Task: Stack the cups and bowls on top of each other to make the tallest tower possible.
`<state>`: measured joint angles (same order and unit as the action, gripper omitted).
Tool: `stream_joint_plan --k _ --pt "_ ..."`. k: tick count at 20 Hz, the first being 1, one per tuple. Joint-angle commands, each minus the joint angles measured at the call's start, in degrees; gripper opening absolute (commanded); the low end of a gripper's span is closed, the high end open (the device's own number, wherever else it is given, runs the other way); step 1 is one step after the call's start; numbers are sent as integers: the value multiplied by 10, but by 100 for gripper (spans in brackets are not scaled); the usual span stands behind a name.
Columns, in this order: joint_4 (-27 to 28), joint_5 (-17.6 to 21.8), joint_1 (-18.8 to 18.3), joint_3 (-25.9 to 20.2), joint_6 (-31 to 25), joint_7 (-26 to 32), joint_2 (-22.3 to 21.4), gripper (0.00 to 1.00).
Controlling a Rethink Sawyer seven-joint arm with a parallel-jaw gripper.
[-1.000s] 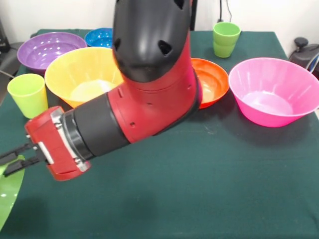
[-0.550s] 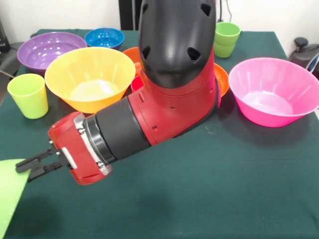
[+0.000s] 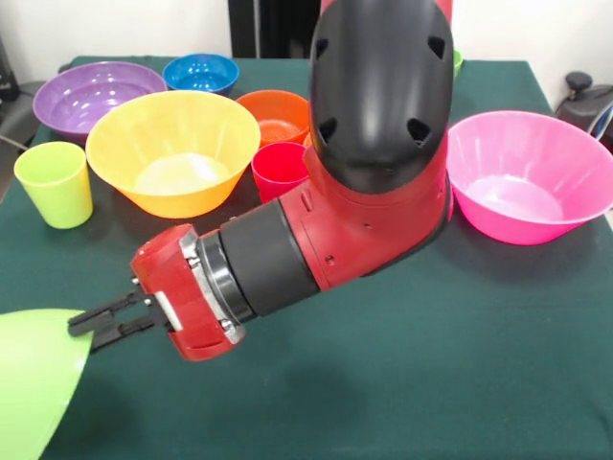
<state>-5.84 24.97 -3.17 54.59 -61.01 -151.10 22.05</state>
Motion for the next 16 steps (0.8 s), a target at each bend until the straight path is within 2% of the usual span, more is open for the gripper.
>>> stream_joint_plan --k 1,8,16 --pt "37 -80 18 -93 2 -116 77 0" --pt "17 -85 23 -152 86 -240 64 0" --pt "-52 -90 39 -225 192 -278 18 0"
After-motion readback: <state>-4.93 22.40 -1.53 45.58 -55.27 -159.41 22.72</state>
